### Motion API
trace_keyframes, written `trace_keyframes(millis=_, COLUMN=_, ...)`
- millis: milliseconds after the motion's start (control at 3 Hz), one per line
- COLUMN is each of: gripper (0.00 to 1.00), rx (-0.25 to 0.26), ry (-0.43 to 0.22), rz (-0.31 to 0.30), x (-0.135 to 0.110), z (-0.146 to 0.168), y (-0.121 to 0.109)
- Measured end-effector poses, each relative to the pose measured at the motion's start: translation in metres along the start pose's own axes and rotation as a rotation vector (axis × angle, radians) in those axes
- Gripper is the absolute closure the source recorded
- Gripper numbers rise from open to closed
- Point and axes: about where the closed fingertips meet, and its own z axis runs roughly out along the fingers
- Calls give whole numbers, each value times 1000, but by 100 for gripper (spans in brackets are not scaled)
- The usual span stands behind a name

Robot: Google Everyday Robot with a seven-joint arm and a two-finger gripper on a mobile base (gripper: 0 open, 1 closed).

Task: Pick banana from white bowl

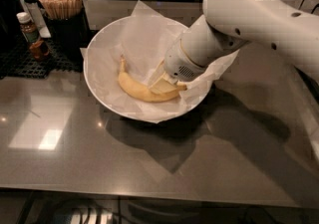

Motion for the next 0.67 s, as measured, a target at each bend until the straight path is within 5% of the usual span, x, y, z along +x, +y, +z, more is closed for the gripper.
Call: trace_keyframes(millis=667, gripper=42, rx=0, ry=0, rz=0, x=0, z=0, y=0)
